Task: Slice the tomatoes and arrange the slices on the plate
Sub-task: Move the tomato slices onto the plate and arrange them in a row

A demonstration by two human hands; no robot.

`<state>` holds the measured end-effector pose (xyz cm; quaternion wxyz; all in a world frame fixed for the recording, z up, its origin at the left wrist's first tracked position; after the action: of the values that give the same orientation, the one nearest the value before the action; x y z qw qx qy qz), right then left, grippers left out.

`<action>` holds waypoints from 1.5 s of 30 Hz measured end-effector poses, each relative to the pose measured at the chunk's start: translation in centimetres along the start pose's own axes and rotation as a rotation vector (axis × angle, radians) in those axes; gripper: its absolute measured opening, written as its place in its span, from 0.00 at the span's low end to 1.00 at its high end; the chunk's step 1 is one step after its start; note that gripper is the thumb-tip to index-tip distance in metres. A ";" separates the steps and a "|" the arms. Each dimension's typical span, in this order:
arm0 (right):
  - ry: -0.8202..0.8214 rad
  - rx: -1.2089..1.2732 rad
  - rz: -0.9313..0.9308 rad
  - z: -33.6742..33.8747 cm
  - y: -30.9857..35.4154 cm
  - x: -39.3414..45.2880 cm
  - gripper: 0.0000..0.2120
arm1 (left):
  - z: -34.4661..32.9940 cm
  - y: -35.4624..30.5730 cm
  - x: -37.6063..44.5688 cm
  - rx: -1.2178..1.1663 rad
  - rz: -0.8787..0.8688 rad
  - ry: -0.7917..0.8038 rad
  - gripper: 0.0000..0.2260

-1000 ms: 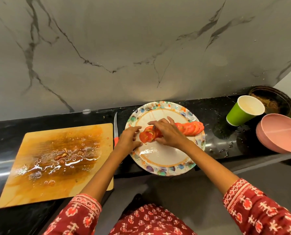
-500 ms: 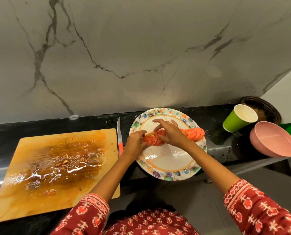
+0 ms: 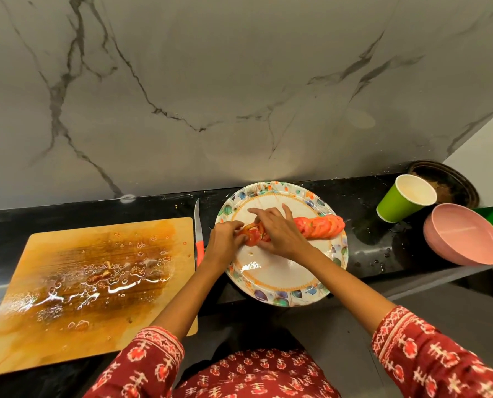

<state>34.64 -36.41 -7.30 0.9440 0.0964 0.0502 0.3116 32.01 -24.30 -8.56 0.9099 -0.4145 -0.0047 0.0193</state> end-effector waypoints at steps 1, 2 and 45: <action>0.006 0.033 -0.006 0.0 -0.2 0.1 0.34 | 0.0 0.0 -0.1 -0.016 0.008 -0.006 0.17; 0.012 0.069 -0.009 0.0 -0.3 0.2 0.34 | 0.0 -0.1 -0.1 -0.029 0.014 -0.014 0.16; 0.170 0.281 -0.027 0.9 -4.3 0.5 0.44 | -3.0 -2.9 2.0 0.225 -0.115 0.101 0.28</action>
<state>37.62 -39.64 -7.31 0.9177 0.2000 0.1742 0.2959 34.22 -28.40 -8.35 0.9492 -0.3094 0.0195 -0.0536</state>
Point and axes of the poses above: each hand's wrist, its own x-axis towards the middle knuckle, its own z-axis out of the back of the hand, y = z × x, the point moved 7 cm from there along x, towards the middle knuckle, and after that the axes turned 1 degree about -z, right-handed, at the moved point
